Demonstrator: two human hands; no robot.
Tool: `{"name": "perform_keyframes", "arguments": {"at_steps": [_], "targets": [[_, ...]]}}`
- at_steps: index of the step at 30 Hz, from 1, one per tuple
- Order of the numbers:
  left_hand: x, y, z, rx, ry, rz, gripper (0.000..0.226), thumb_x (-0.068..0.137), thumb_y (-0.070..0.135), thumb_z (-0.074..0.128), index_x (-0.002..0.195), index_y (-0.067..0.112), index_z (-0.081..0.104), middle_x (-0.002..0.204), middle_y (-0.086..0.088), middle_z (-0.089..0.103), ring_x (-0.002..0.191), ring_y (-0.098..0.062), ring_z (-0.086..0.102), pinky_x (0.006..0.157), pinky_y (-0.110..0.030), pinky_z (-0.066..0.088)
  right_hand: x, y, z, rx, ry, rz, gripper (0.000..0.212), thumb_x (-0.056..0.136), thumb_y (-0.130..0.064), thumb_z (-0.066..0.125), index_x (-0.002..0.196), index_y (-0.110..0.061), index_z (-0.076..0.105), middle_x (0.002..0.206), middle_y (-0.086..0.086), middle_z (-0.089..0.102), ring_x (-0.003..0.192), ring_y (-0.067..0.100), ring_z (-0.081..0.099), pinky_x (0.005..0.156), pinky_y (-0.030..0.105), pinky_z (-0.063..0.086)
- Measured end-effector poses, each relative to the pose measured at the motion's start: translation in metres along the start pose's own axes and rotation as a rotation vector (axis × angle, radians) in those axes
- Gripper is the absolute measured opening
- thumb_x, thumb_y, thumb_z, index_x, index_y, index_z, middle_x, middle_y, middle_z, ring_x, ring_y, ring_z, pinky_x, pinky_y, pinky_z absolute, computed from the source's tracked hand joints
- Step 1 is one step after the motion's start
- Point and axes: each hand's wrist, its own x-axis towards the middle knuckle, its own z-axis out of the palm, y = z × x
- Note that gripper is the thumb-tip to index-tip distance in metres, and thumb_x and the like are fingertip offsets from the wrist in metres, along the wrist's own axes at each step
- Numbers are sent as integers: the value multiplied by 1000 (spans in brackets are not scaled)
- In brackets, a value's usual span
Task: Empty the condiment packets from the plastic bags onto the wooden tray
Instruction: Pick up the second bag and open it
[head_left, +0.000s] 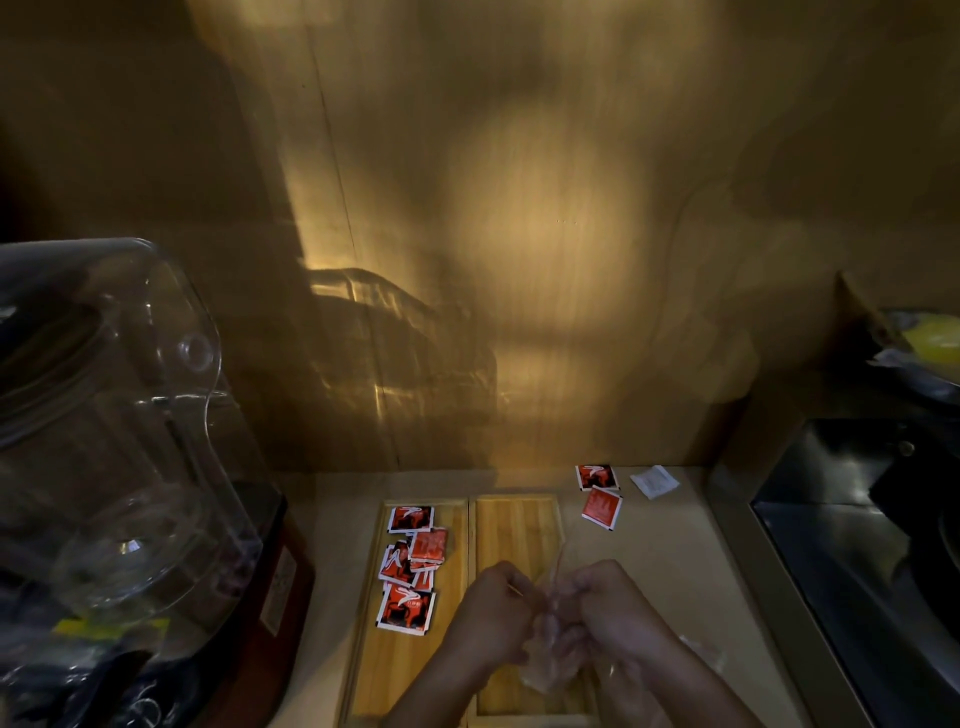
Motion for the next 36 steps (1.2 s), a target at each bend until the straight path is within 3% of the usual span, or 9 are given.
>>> {"name": "perform_keyframes", "arguments": {"at_steps": [4, 8, 16, 20, 23, 26, 29, 32, 36], "targets": [[-3, 4, 1, -166, -68, -25, 23, 87, 29, 61, 73, 13, 52, 66, -1, 59, 57, -9, 60, 51, -28, 54, 0, -4, -2, -27, 1, -70, 32, 78, 13, 52, 54, -8, 58, 34, 1, 54, 27, 8, 48, 29, 13, 31], [-3, 5, 0, -228, -62, -44, 25, 87, 16, 60, 63, 14, 52, 56, 0, 60, 47, -8, 60, 55, -28, 53, -2, -7, -4, -91, -56, -103, 28, 80, 7, 59, 58, -9, 62, 42, 4, 57, 32, 9, 52, 33, 17, 38], [-6, 8, 4, -151, -108, 49, 16, 88, 8, 55, 73, 13, 59, 66, 1, 61, 54, -2, 60, 55, -22, 51, -6, -10, -17, -89, -95, -110, 32, 87, 7, 48, 62, -9, 60, 45, 3, 64, 35, 11, 58, 33, 17, 40], [-6, 5, 1, -120, -229, 137, 16, 78, 0, 68, 80, 15, 67, 71, 2, 67, 63, -6, 60, 58, -19, 47, -9, -9, -25, 15, -121, -153, 21, 85, 2, 56, 66, -4, 64, 47, 2, 64, 38, 11, 59, 33, 16, 38], [-7, 3, 3, -56, -164, 158, 14, 80, 1, 65, 75, 14, 69, 63, 1, 63, 59, -10, 55, 53, -19, 42, -7, -5, -22, -11, -119, -181, 24, 83, 1, 59, 62, -9, 63, 49, -1, 65, 38, 8, 57, 31, 16, 36], [-6, 3, 4, 122, -126, 193, 20, 86, 7, 56, 75, 14, 71, 65, -2, 63, 61, -13, 55, 56, -24, 42, -3, 0, -20, -45, -97, -191, 29, 83, 1, 59, 58, -13, 64, 50, -1, 65, 39, 8, 56, 30, 16, 36], [-6, 1, 4, 384, -27, 278, 23, 89, 13, 49, 87, 9, 72, 76, -10, 68, 65, -14, 59, 62, -26, 45, -3, 2, -21, -58, -90, -197, 26, 83, 2, 59, 60, -12, 63, 50, 0, 64, 40, 8, 54, 30, 17, 36], [-8, -2, 10, 738, 129, 366, 26, 90, 24, 45, 97, 9, 65, 96, -13, 71, 87, -26, 66, 74, -34, 51, -1, 4, -21, -95, -59, -198, 28, 82, 4, 57, 60, -13, 62, 49, 0, 61, 39, 10, 52, 32, 17, 35], [-13, -2, 23, 1071, 170, 381, 29, 92, 28, 36, 109, 11, 53, 112, -14, 64, 103, -35, 61, 80, -39, 47, 2, 6, -15, -189, -17, -203, 35, 80, 8, 51, 55, -16, 57, 38, -5, 54, 35, 8, 48, 34, 19, 34]]}}
